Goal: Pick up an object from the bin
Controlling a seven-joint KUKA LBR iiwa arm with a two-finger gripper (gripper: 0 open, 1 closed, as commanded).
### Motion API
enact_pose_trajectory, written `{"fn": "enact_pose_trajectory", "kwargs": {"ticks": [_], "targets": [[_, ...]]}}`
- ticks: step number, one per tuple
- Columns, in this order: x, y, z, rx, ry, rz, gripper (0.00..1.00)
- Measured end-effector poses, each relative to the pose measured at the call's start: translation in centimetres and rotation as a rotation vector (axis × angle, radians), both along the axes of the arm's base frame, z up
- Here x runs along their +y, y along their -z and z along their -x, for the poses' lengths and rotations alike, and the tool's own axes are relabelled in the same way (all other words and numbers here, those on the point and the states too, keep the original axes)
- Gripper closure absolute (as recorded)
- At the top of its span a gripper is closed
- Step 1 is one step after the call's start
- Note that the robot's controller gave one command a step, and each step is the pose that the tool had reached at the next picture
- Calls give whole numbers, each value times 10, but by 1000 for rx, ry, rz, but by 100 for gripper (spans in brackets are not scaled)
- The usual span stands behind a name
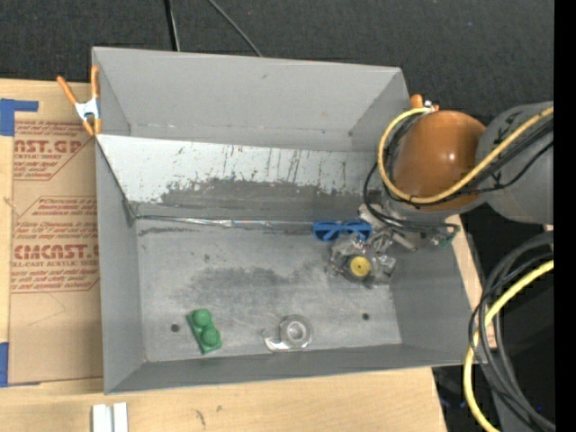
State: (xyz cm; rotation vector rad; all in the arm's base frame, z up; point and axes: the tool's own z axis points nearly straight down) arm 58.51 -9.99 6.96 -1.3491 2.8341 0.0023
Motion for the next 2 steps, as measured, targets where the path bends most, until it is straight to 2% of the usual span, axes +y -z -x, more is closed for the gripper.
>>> {"fn": "enact_pose_trajectory", "kwargs": {"ticks": [1, 2], "targets": [[26, -104, -2, -8, -11, 2, 100], [31, -155, 3, -5, -49, 2, 100]]}}
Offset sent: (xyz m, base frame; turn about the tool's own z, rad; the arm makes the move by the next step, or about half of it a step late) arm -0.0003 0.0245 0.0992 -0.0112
